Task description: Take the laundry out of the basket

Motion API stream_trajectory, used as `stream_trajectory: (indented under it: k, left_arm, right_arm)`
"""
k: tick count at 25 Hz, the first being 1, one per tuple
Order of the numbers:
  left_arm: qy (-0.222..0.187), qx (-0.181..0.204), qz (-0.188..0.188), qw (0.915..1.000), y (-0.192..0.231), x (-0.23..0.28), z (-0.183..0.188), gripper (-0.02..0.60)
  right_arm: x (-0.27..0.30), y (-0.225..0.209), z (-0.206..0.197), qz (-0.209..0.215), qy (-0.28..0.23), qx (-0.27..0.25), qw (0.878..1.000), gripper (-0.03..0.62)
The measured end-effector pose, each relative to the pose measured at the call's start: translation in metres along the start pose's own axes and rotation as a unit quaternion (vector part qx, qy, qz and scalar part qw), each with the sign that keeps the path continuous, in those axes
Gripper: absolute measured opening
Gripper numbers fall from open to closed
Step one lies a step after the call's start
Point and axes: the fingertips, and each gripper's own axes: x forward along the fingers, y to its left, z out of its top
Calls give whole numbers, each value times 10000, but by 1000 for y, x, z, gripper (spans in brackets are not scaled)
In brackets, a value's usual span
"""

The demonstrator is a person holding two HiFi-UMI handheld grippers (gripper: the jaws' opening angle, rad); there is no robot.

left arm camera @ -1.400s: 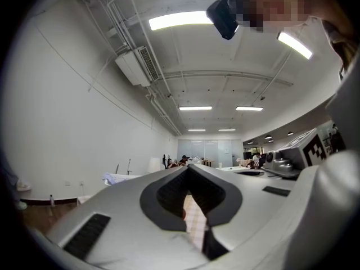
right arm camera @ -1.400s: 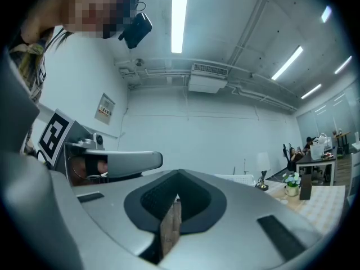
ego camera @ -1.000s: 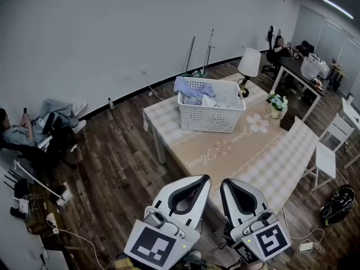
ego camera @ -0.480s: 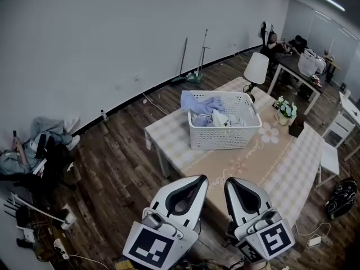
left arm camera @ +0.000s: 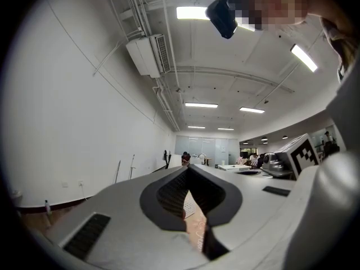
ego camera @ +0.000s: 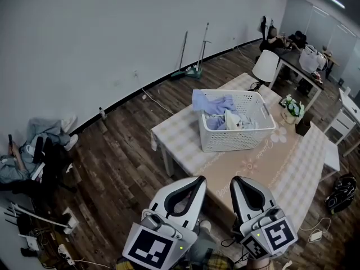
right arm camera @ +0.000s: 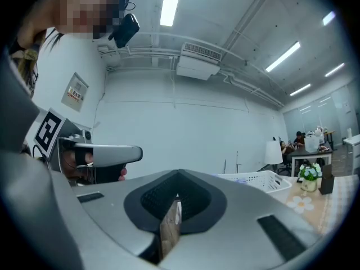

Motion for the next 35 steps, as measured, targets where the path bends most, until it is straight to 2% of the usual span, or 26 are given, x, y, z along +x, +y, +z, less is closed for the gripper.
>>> stream_trajectory:
  k: [6,11,18,24,35]
  left_arm:
    - [10,-92,22,10000,29,13,-1,25]
    - [41,-141,2,9999,54,42,-3,25]
    - [69,-162,-157,9997,92,110,-3,25]
    - [112,-117,-333,9993,116,174,13,25]
    - [263,-92,-709,9971,139,254,13,25]
  right_arm:
    - [33,-2,-1,18,98,-33,9999,17]
    - [65,-22,0,-9,107,-62,9999,17]
    - [118,-80,5,-257,71,-139,9995,17]
    - [156,-136,18,-503,70,-132,9986,17]
    - [188,-205,25,-976,78,-163,9951,17]
